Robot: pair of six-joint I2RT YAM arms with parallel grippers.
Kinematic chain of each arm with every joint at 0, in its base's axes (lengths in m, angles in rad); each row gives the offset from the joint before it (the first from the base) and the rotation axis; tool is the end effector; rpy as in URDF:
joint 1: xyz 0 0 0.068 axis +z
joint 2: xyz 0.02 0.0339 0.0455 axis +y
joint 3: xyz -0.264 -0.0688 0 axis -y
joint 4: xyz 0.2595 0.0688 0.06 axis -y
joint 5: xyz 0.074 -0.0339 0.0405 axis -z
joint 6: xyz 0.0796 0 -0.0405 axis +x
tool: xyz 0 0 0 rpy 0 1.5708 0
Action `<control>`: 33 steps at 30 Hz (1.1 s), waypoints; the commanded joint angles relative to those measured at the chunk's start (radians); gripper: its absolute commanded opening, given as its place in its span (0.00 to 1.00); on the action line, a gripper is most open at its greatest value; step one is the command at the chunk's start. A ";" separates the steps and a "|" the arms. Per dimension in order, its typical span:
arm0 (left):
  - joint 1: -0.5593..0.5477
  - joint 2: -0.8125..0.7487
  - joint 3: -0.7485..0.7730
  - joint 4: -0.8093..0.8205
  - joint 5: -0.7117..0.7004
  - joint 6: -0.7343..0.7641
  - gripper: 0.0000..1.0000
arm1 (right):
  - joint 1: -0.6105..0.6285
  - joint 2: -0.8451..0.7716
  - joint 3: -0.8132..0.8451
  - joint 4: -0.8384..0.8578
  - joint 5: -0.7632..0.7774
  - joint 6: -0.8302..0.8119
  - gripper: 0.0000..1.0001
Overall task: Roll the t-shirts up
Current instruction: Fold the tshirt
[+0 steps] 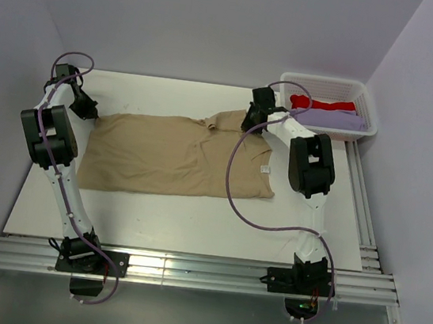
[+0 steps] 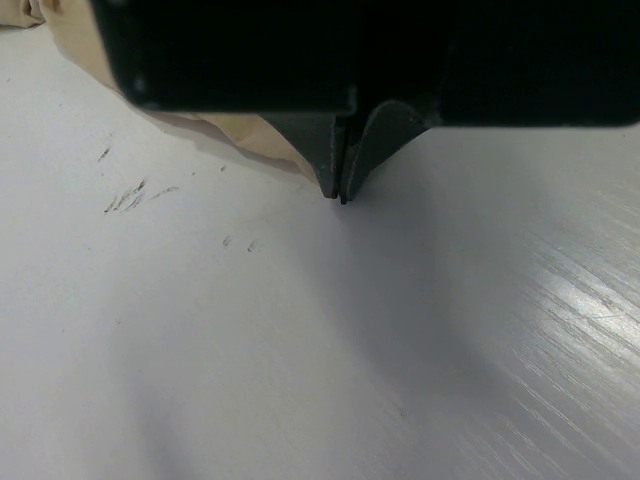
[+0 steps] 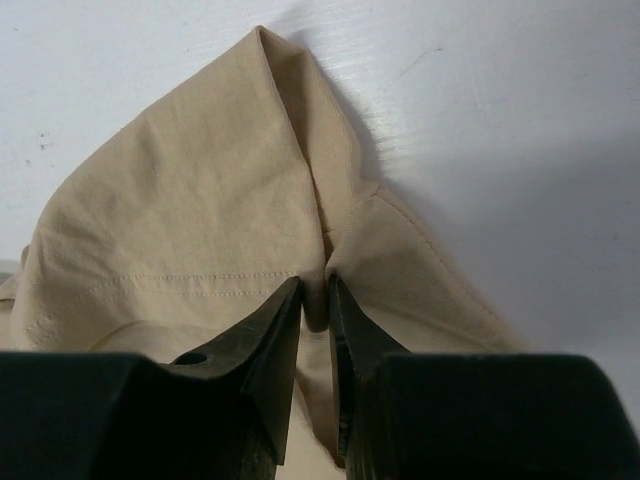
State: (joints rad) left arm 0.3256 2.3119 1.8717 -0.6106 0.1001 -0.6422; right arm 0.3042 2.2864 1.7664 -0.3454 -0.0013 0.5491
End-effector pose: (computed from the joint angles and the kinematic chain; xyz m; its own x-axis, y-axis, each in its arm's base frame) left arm 0.5091 0.1635 0.1190 -0.4960 -0.7965 -0.3459 -0.7097 0.6014 -0.3671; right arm 0.5226 0.1642 0.1189 -0.7764 0.3033 -0.5525 0.1229 0.9326 0.3392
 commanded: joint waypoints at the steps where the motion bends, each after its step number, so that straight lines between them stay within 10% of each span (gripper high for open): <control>1: -0.003 -0.071 0.017 -0.008 0.007 0.019 0.00 | 0.010 -0.061 0.050 -0.017 0.026 -0.017 0.25; 14: -0.003 -0.071 0.018 -0.008 0.007 0.018 0.00 | 0.016 -0.082 0.076 -0.044 0.038 -0.026 0.09; 26: -0.003 -0.071 0.018 -0.009 0.010 0.019 0.00 | 0.016 -0.071 0.105 -0.073 0.017 -0.021 0.25; 33: -0.005 -0.071 0.020 -0.011 0.010 0.019 0.00 | 0.015 -0.071 0.097 -0.061 0.006 -0.015 0.12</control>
State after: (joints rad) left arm 0.3256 2.3119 1.8717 -0.6109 0.1009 -0.6422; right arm 0.3119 2.2791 1.8271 -0.4129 0.0105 0.5331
